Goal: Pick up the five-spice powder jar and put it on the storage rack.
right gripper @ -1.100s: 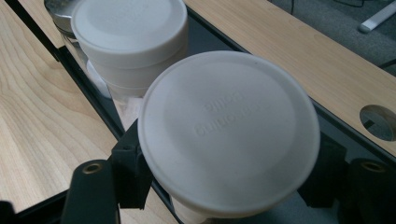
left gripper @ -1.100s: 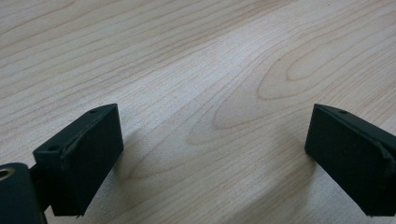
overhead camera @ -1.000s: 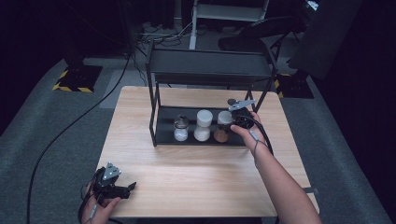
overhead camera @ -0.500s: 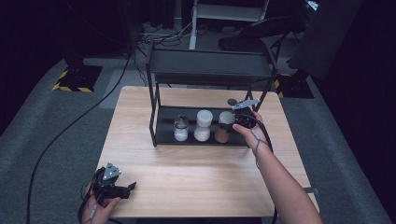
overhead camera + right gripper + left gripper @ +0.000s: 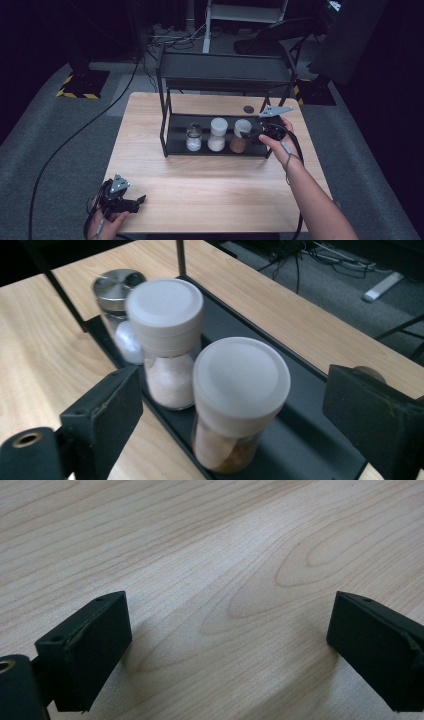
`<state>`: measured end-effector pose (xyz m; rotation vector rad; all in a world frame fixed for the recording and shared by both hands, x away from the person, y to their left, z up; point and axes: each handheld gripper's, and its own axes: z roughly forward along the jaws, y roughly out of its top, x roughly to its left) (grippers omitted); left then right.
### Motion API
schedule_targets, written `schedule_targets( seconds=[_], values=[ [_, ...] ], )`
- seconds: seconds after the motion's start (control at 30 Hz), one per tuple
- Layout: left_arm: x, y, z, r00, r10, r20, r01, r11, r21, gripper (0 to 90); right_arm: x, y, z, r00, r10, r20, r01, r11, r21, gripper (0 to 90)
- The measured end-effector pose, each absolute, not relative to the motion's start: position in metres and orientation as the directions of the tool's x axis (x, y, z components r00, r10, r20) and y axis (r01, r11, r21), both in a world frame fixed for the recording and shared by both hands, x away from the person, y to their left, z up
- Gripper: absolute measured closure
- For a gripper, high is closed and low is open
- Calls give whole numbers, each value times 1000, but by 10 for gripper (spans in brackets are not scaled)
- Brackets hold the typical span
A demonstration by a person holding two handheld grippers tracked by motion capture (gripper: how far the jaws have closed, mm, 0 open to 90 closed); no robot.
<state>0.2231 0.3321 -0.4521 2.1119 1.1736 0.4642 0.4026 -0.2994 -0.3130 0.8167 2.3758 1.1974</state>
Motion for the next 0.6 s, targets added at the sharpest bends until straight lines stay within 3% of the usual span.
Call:
schedule_targets(
  seconds=[0.6],
  values=[
    [223,332,-452,532,847,-12,608,-372,702,35,343,-339,-309,-784,619,-48,297,442,847,66]
  ],
)
